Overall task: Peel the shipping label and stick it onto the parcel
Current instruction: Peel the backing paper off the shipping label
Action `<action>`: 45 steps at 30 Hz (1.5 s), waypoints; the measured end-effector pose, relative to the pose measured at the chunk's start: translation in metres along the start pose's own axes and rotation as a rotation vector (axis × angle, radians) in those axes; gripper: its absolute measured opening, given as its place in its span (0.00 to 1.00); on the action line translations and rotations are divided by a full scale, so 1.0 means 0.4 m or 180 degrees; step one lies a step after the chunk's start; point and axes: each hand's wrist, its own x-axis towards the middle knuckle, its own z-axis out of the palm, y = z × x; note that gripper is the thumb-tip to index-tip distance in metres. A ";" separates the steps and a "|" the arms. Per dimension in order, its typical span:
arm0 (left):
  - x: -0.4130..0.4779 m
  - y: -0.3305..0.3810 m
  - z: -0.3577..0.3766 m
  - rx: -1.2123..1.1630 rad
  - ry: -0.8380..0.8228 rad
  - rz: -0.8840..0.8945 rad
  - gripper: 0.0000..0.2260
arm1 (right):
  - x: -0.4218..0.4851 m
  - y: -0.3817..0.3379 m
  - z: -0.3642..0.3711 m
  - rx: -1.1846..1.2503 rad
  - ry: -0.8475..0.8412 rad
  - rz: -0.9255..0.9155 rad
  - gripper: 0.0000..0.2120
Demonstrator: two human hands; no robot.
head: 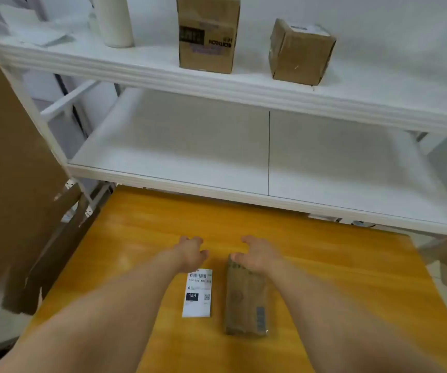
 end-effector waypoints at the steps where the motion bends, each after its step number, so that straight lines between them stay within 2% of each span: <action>1: 0.004 -0.010 0.007 0.0022 -0.0028 -0.0027 0.26 | 0.003 -0.001 0.006 0.0025 -0.0015 0.0009 0.33; 8: 0.049 -0.104 0.090 -0.0134 -0.0148 -0.0290 0.17 | 0.027 0.006 0.040 -0.0006 0.0022 0.0048 0.27; 14: 0.101 -0.139 0.134 -0.0553 -0.0295 -0.0598 0.15 | 0.043 0.000 0.068 -0.0214 0.0224 0.0034 0.14; 18: 0.145 -0.163 0.151 -0.1026 -0.0363 -0.0687 0.12 | 0.054 0.004 0.082 -0.0136 0.0301 0.0066 0.12; 26: 0.240 -0.217 0.204 -0.1153 -0.0525 -0.0769 0.10 | 0.068 0.021 0.083 -0.0111 0.0251 0.0108 0.09; 33: 0.209 -0.191 0.185 -0.1260 -0.0643 -0.0789 0.10 | 0.071 0.025 0.080 -0.0110 0.0183 0.0118 0.09; 37: 0.125 -0.114 0.117 -0.1556 -0.0427 -0.0668 0.08 | 0.077 0.021 0.064 -0.0006 0.0201 0.0103 0.10; 40: 0.101 -0.075 0.050 -0.2004 0.0051 -0.0527 0.06 | 0.081 0.011 0.039 0.0286 0.0293 0.0156 0.09; 45: 0.043 0.015 -0.076 -0.2867 0.0472 -0.0052 0.08 | 0.072 -0.047 -0.048 0.0866 0.0797 0.0057 0.11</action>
